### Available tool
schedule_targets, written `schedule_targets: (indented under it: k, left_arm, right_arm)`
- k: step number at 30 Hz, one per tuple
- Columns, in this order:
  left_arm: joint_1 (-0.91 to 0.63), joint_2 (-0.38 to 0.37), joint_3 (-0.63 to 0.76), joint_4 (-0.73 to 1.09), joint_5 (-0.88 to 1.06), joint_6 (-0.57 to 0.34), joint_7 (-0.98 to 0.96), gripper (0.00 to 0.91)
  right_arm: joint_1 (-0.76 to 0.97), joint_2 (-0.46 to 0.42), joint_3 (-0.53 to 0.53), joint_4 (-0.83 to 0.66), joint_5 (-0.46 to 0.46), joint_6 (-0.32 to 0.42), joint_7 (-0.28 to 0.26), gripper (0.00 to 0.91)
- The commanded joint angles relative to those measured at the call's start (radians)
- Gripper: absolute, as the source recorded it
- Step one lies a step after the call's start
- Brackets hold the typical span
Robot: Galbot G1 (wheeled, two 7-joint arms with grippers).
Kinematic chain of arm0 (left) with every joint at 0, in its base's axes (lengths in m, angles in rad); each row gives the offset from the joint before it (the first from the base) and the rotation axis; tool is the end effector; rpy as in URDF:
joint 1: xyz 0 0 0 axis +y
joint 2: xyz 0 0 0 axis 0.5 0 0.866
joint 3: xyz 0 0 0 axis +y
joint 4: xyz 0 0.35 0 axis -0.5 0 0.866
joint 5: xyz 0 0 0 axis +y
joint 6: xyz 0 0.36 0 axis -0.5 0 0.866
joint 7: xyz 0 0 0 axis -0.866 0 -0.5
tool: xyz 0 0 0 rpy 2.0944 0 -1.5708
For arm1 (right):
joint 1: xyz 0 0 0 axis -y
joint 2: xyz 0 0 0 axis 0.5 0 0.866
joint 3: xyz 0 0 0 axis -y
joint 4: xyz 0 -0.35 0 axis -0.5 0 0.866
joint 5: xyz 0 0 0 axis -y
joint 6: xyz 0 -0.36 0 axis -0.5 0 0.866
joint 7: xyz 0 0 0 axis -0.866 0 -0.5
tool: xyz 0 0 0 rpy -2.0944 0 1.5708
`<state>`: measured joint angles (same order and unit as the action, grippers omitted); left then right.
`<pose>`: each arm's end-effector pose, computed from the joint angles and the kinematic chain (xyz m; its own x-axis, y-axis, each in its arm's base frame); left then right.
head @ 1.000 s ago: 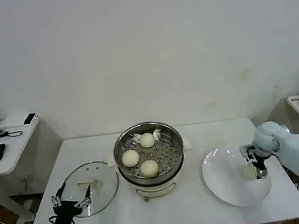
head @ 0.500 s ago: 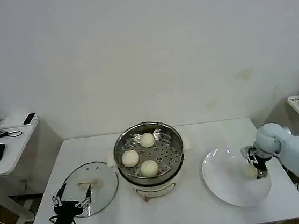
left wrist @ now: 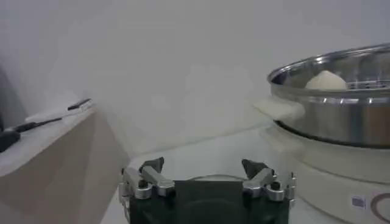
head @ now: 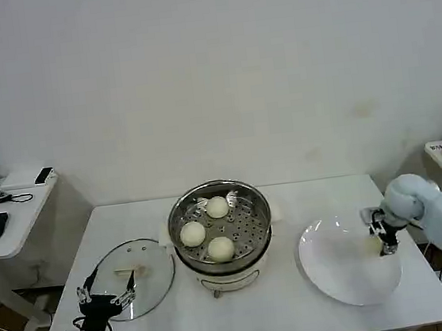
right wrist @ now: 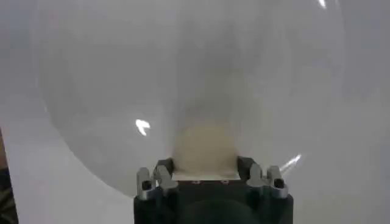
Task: Take steamed baozi put them in steamer then cover it.
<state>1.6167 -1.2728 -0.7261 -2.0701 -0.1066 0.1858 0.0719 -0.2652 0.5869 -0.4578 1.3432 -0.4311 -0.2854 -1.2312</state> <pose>0.1792 0.1129 -0.2942 -0.9732 -0.0038 0.2301 0.0513 0.9711 0.2332 0.4777 -0.1976 -0.2043 -0.1741 0.1036 0.9793 -0.9847 -0.0151 -0.1735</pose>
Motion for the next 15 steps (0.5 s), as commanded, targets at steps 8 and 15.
schedule_targets:
  k: [8, 15]
  left_arm:
    - [-0.015, 0.004, -0.004, -0.004, 0.005, -0.001, -0.001, 0.907]
    - [-0.014, -0.011, -0.009, -0.034, 0.018, -0.008, -0.003, 0.907]
  right_arm:
    - [0.405, 0.049, -0.218, 0.251, 0.376, -0.121, 0.031, 0.695]
    - [0.632, 0.264, -0.386, 0.206, 0.617, -0.219, 0.114, 0.695]
